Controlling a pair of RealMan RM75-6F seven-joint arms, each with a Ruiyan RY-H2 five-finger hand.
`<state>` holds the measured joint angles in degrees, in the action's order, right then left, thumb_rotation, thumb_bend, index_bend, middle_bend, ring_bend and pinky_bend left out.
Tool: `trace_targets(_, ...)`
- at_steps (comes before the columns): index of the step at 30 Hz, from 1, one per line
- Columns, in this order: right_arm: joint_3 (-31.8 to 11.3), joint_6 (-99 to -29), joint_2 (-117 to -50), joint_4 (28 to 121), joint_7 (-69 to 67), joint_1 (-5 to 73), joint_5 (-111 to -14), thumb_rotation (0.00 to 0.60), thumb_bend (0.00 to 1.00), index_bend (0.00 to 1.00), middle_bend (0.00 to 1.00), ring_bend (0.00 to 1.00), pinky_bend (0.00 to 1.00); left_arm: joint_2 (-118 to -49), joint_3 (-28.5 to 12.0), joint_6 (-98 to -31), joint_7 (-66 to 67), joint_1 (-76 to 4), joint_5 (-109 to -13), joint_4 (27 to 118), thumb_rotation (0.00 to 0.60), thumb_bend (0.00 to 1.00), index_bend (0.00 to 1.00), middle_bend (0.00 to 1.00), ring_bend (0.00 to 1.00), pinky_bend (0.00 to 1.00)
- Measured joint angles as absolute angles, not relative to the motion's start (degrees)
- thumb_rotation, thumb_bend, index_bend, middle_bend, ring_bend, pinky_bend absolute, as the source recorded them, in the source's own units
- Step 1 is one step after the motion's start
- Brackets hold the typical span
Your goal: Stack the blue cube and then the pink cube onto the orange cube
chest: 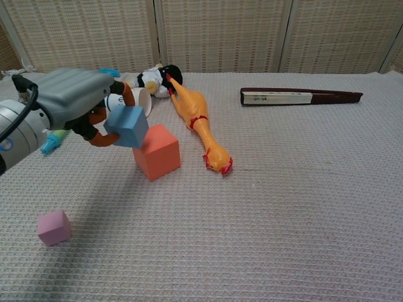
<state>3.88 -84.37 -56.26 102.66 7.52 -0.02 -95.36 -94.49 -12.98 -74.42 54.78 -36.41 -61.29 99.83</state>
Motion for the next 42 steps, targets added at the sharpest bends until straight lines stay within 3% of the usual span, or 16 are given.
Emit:
trace_targets(11, 3.24, -83.32, -56.47, 102.86, 8.33, 0.37, -93.33, 0.6, 0.12, 0.0, 0.0, 0.0, 0.0, -95.72, -12.88, -70.96, 50.22, -39.78, -63.44, 94.32, 0.6, 0.33, 0.46, 1.0, 1.0, 1.0)
trace_targets(23, 2.9, -81.47, -56.55, 103.0, 8.61, 1.36, -91.97, 0.6, 0.12, 0.0, 0.0, 0.0, 0.0, -96.3, -17.09, -70.65, 49.51, -41.06, -53.55, 97.5, 0.6, 0.33, 0.61, 1.0, 1.0, 1.0)
trace_targets(32, 3.22, -81.58, -56.08, 103.18, 8.06, 1.36, -92.44, 0.6, 0.12, 0.0, 0.0, 0.0, 0.0, -97.39, -21.34, -75.03, 56.39, -43.99, -38.24, 102.16, 0.6, 0.33, 0.64, 1.0, 1.0, 1.0)
trace_targets(42, 3.67, -82.11, -55.42, 103.2, 6.87, 1.23, -93.47, 0.6, 0.12, 0.0, 0.0, 0.0, 0.0, -99.98, -21.87, -80.98, 59.78, -48.03, -35.21, 102.81, 0.6, 0.33, 0.65, 1.0, 1.0, 1.0)
